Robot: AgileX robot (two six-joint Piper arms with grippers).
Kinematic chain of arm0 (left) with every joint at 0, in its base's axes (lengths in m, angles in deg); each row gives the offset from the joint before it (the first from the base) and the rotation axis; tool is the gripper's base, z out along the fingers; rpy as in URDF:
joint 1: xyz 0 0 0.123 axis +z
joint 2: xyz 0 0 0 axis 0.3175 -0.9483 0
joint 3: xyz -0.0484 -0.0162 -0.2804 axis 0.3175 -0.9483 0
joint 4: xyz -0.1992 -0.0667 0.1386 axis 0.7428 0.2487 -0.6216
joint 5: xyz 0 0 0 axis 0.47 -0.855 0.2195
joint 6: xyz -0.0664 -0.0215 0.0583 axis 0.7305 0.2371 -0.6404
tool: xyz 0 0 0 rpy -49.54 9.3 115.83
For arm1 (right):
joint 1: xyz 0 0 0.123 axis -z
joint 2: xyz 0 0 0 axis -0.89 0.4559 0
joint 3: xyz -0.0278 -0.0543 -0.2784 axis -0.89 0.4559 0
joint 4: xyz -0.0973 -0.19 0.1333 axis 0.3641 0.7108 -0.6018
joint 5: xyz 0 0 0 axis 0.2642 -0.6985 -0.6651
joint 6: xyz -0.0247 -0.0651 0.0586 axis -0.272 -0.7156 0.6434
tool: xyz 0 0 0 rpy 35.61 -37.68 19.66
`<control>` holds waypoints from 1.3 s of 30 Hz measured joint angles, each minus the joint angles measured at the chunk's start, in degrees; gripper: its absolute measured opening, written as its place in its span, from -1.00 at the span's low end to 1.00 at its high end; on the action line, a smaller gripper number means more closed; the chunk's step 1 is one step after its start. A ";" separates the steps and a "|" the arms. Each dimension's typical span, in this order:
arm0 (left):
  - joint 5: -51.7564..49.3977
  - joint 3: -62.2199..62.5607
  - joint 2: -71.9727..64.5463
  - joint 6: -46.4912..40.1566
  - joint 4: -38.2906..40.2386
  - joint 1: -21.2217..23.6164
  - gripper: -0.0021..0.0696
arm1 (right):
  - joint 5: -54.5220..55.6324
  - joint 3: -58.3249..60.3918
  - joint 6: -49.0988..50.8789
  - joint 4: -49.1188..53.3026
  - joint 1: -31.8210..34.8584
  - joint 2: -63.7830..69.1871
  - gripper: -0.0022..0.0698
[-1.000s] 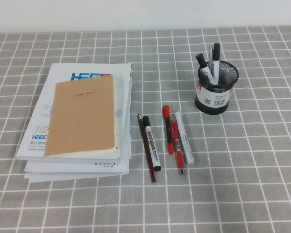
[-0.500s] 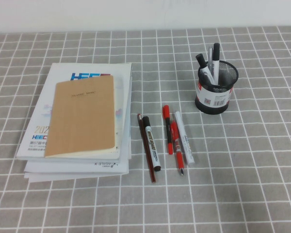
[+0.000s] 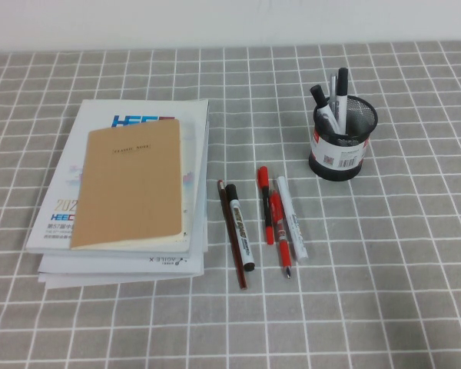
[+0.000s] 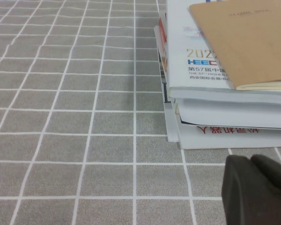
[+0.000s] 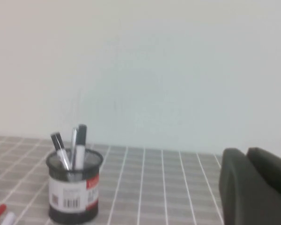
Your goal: Put the pen into the pen holder
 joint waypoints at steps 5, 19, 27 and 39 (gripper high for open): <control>0.00 0.00 0.00 0.00 0.00 0.00 -0.96 | -11.33 0.00 -0.10 -2.73 2.44 -7.57 -0.97; 0.00 0.00 0.00 0.00 0.00 0.00 -0.96 | -31.94 2.64 13.39 4.02 4.48 -11.02 -0.97; 0.00 0.00 0.00 0.00 0.00 0.00 -0.96 | -37.15 2.76 22.97 13.20 7.12 -11.02 -0.97; 0.00 0.00 0.00 0.00 0.00 0.00 -0.96 | -37.15 2.76 23.29 11.51 7.12 -11.02 -0.97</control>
